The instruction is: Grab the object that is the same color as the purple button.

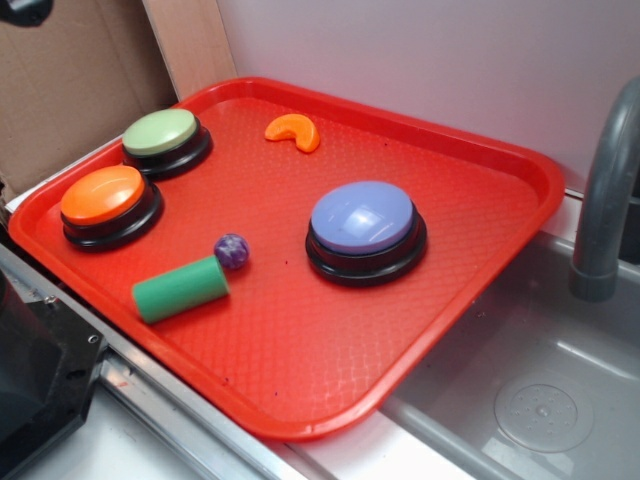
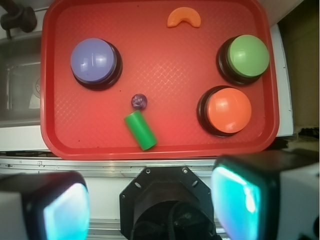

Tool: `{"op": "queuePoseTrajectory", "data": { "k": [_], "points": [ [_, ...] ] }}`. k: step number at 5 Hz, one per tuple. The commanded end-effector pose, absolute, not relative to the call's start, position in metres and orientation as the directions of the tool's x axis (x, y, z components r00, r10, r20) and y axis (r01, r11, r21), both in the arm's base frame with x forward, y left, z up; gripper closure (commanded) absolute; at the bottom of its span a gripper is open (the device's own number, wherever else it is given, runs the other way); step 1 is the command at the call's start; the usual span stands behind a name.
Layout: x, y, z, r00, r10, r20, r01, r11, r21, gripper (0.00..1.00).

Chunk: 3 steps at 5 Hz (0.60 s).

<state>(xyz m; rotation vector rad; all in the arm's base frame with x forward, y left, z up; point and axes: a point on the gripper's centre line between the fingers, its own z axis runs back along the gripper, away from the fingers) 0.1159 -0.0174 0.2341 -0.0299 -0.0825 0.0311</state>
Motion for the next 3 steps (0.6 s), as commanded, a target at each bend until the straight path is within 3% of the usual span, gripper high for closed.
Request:
{"op": "queuePoseTrajectory", "data": {
  "k": [1,2,3],
  "points": [
    [0.116,-0.017,0.234,0.996,0.032,0.082,-0.03,0.999,-0.031,0.0],
    [0.133,-0.018,0.208,0.987,0.137,0.086,-0.135,0.991,-0.028,0.0],
    [0.149,-0.021,0.176,0.966,0.232,0.114,-0.236,0.972,0.018,0.0]
  ]
}}
